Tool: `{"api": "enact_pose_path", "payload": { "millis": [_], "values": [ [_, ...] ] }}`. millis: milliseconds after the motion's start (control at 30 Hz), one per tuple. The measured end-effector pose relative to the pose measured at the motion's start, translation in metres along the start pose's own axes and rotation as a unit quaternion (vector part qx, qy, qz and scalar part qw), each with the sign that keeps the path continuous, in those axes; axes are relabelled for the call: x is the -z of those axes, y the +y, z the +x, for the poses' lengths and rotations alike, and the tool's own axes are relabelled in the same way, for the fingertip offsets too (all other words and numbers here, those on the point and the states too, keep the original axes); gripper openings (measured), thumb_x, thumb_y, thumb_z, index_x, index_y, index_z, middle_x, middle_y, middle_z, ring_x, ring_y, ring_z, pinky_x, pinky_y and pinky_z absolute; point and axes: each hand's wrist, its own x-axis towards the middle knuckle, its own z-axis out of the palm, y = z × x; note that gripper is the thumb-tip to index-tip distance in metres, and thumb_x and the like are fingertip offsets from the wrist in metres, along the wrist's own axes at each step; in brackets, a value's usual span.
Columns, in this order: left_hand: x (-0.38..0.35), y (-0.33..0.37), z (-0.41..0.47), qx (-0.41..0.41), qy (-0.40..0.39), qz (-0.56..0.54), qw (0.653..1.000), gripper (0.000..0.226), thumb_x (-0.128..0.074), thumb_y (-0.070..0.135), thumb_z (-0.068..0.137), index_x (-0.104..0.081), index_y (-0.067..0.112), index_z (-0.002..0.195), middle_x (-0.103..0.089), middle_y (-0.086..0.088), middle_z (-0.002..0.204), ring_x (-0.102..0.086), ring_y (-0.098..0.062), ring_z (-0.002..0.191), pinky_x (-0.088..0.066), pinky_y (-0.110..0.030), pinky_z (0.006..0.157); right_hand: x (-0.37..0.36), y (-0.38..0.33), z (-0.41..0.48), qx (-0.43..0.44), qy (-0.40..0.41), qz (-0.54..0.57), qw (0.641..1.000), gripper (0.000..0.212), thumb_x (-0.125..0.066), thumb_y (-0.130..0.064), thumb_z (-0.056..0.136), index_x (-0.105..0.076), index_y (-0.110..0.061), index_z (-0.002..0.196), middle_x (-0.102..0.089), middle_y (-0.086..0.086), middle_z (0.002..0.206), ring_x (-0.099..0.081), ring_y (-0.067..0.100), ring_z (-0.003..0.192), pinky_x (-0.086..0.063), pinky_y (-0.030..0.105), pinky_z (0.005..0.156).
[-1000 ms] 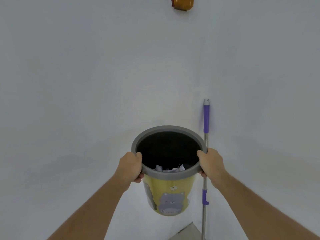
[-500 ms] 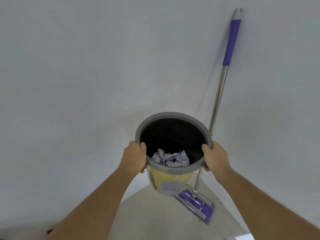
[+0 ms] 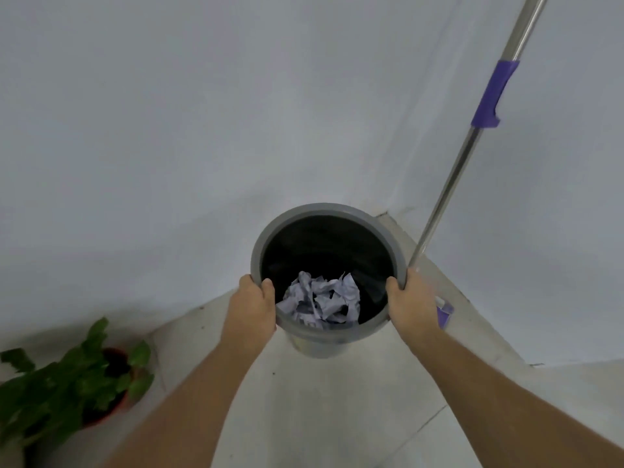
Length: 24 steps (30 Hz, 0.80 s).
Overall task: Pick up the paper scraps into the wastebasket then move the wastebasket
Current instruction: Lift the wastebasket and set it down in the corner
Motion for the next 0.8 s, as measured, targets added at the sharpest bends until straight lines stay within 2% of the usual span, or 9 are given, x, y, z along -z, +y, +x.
{"api": "enact_pose_path", "payload": {
  "millis": [67, 233, 400, 433, 500, 667, 800],
  "values": [
    [-0.032, -0.037, 0.021, -0.008, 0.005, 0.014, 1.0, 0.031, -0.038, 0.035, 0.1, -0.047, 0.005, 0.098, -0.061, -0.018, 0.089, -0.065, -0.04, 0.078, -0.058, -0.056, 0.072, -0.042, 0.034, 0.016, -0.008, 0.003, 0.007, 1.0, 0.028, -0.045, -0.022, 0.097, -0.056, -0.005, 0.115, -0.066, 0.019, 0.105, -0.062, 0.035, 0.091, -0.052, 0.042, 0.08],
    [-0.098, -0.11, 0.064, -0.03, 0.008, 0.033, 0.999, 0.034, -0.036, 0.035, 0.1, -0.049, 0.003, 0.099, -0.064, -0.02, 0.086, -0.066, -0.04, 0.072, -0.058, -0.056, 0.067, -0.115, 0.103, 0.046, -0.005, 0.001, -0.011, 1.0, 0.028, -0.045, -0.025, 0.097, -0.056, -0.008, 0.116, -0.066, 0.013, 0.101, -0.062, 0.028, 0.087, -0.052, 0.041, 0.076],
    [-0.127, -0.147, 0.092, -0.042, 0.01, 0.029, 0.999, 0.035, -0.036, 0.035, 0.101, -0.05, 0.003, 0.1, -0.063, -0.018, 0.084, -0.065, -0.037, 0.071, -0.058, -0.055, 0.066, -0.155, 0.135, 0.065, -0.008, -0.02, -0.014, 1.0, 0.026, -0.045, -0.024, 0.099, -0.053, -0.008, 0.117, -0.06, 0.008, 0.094, -0.054, 0.016, 0.071, -0.04, 0.028, 0.056],
    [-0.13, -0.153, 0.096, -0.043, 0.012, 0.029, 0.999, 0.034, -0.036, 0.035, 0.101, -0.05, 0.003, 0.1, -0.063, -0.018, 0.084, -0.065, -0.036, 0.071, -0.058, -0.053, 0.065, -0.159, 0.137, 0.066, -0.007, -0.022, -0.01, 1.0, 0.026, -0.045, -0.024, 0.099, -0.053, -0.007, 0.118, -0.059, 0.008, 0.094, -0.054, 0.018, 0.073, -0.039, 0.028, 0.056],
    [-0.134, -0.161, 0.101, -0.05, 0.014, 0.031, 0.998, 0.034, -0.036, 0.034, 0.101, -0.049, 0.002, 0.102, -0.064, -0.019, 0.083, -0.065, -0.036, 0.069, -0.057, -0.052, 0.064, -0.167, 0.142, 0.068, 0.001, -0.02, -0.006, 1.0, 0.029, -0.046, -0.024, 0.099, -0.052, -0.006, 0.12, -0.059, 0.008, 0.096, -0.056, 0.022, 0.079, -0.044, 0.032, 0.066],
    [-0.14, -0.172, 0.107, -0.065, 0.019, 0.035, 0.997, 0.035, -0.037, 0.033, 0.102, -0.048, 0.0, 0.106, -0.065, -0.021, 0.083, -0.064, -0.038, 0.067, -0.055, -0.051, 0.061, -0.176, 0.143, 0.066, 0.008, -0.008, -0.011, 1.0, 0.029, -0.046, -0.025, 0.097, -0.052, -0.01, 0.121, -0.064, 0.01, 0.103, -0.062, 0.029, 0.09, -0.054, 0.047, 0.081],
    [-0.145, -0.176, 0.109, -0.064, 0.026, 0.022, 0.997, 0.04, -0.036, 0.033, 0.102, -0.047, -0.002, 0.116, -0.066, -0.022, 0.087, -0.065, -0.039, 0.071, -0.056, -0.052, 0.065, -0.182, 0.145, 0.068, 0.0, -0.002, -0.01, 1.0, 0.029, -0.043, -0.024, 0.098, -0.049, -0.007, 0.122, -0.061, 0.01, 0.096, -0.06, 0.028, 0.083, -0.052, 0.042, 0.073]
  ]
}}
